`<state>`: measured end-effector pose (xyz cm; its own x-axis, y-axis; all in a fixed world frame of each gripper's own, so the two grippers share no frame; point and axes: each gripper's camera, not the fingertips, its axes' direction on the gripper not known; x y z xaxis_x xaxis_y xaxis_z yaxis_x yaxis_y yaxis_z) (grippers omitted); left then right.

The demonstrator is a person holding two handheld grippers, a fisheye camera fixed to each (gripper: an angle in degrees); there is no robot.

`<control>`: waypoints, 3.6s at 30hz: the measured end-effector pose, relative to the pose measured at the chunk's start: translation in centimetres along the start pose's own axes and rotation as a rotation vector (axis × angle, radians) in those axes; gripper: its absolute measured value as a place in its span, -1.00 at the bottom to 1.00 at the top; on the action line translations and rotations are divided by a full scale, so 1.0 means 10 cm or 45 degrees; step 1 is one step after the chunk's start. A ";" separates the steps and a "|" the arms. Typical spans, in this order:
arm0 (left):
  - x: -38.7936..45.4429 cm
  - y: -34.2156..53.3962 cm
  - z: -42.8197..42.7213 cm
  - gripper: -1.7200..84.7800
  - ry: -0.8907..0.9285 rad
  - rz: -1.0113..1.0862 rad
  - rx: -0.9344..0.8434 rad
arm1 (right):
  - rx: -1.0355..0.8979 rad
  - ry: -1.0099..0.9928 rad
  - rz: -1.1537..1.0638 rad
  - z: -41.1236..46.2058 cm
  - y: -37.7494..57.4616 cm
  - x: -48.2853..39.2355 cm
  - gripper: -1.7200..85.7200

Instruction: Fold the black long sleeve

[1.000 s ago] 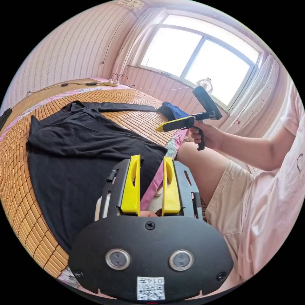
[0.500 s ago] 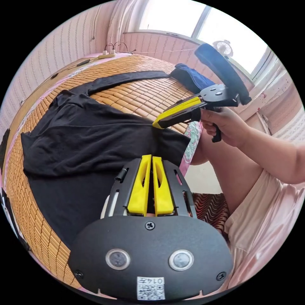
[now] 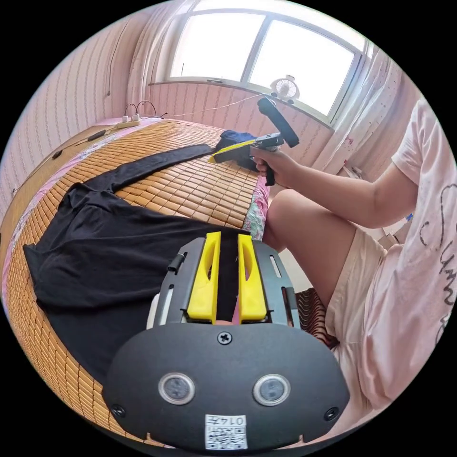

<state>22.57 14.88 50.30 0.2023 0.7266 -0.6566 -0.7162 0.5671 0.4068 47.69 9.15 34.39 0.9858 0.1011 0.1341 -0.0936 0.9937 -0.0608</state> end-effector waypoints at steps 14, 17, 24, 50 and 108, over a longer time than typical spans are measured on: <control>-0.97 -1.63 1.21 -0.78 -0.126 0.158 -0.063 | -0.094 0.217 0.275 0.53 -0.46 1.48 -0.72; -1.14 -2.04 1.59 -0.78 -0.106 0.163 -0.073 | -0.105 0.213 0.282 0.51 -0.47 1.58 -0.74; -1.49 -2.95 2.66 -0.78 -0.125 0.168 -0.200 | -0.078 0.182 0.366 0.42 -0.45 1.85 -0.91; -2.00 -3.09 2.91 -0.98 -0.074 0.057 -0.218 | 0.180 -0.199 0.256 0.09 -0.51 2.34 -0.94; -4.99 2.49 -3.40 -0.66 -0.491 -1.126 0.241 | -0.396 -0.399 -0.289 2.38 -2.89 -1.85 -0.67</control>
<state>-28.10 -20.41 71.58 0.8422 0.0680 -0.5348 -0.0895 0.9959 -0.0143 28.80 -20.28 57.18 0.8828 -0.0595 0.4660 0.2118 0.9359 -0.2816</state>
